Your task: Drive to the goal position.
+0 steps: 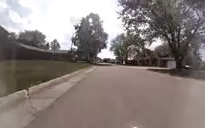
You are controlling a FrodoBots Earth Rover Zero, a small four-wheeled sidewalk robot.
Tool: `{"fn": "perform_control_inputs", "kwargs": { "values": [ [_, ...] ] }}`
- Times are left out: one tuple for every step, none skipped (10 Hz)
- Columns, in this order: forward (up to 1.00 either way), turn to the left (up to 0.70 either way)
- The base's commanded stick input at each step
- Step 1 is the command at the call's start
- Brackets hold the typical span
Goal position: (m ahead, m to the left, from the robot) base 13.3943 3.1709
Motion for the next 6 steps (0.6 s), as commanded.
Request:
{"fn": "perform_control_inputs", "kwargs": {
  "values": [
    [1.00,0.03],
    [1.00,0.02],
    [1.00,0.03],
    [1.00,0.02],
    [1.00,0.02],
    [1.00,0.03]
  ]
}}
